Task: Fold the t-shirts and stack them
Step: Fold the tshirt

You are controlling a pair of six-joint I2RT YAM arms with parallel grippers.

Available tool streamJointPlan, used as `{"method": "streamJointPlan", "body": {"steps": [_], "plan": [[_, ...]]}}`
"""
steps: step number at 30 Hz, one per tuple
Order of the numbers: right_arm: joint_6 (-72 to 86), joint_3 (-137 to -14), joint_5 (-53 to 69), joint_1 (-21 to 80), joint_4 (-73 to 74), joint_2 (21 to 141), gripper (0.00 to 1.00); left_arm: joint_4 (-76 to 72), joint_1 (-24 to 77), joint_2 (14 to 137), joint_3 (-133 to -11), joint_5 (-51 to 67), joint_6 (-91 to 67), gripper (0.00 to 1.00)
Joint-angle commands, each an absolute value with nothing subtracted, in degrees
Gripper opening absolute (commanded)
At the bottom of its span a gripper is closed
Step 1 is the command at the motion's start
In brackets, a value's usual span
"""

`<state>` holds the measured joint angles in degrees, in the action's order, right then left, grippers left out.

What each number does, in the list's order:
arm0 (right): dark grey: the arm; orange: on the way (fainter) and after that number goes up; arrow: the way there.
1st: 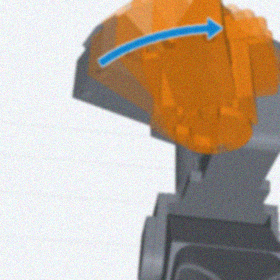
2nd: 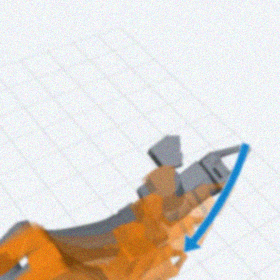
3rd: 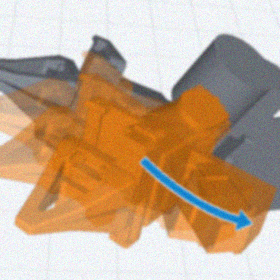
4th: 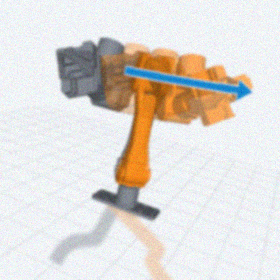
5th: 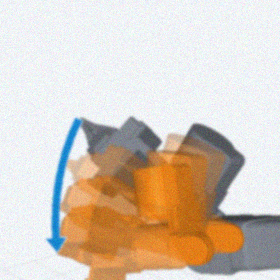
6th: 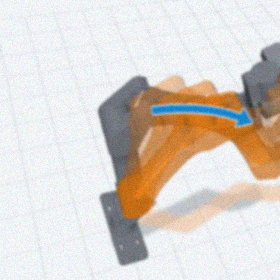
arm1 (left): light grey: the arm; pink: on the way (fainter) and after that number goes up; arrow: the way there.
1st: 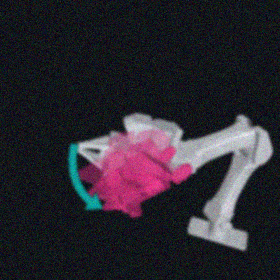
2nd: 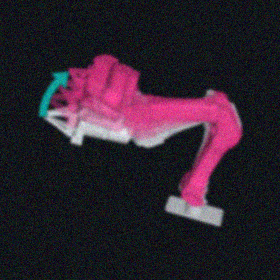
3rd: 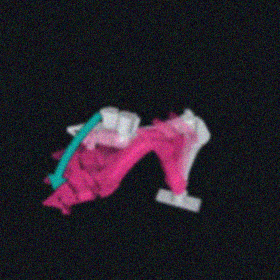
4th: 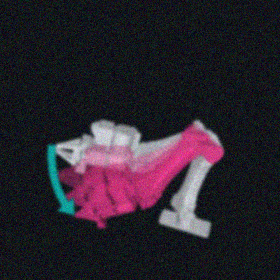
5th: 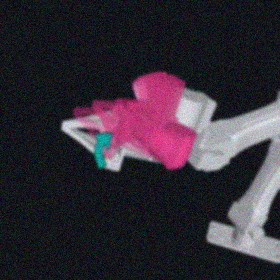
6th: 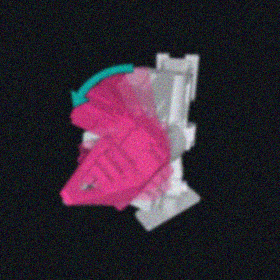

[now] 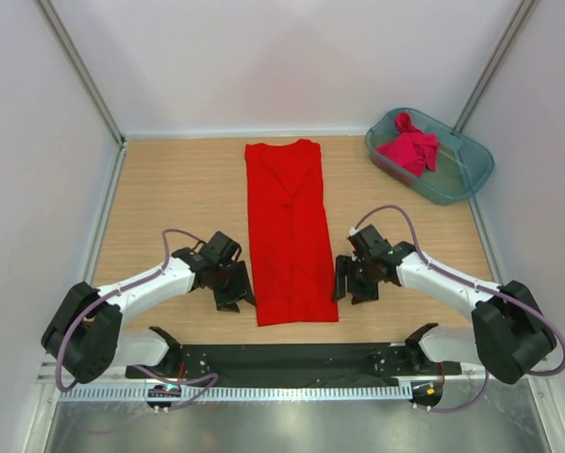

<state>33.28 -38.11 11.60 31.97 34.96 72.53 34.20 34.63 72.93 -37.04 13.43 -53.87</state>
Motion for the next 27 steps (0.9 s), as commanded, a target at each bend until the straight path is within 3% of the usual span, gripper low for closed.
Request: {"method": "streamJointPlan", "body": {"steps": [1, 16, 27], "plan": [[40.25, -32.98, 18.8, 31.64, 29.45, 69.18, 0.64, 28.57, 37.7, 73.91, -34.73, 14.15, -60.28, 0.54], [43.68, -26.02, 21.88, 31.2, 22.5, 68.37, 0.57, 22.33, 39.29, 76.11, -30.06, 15.12, -66.88, 0.52], [42.63, -26.11, 21.89, 31.29, 24.34, 69.35, 0.51, 25.83, 40.52, 75.06, -29.0, 14.68, -68.91, 0.49]]}}
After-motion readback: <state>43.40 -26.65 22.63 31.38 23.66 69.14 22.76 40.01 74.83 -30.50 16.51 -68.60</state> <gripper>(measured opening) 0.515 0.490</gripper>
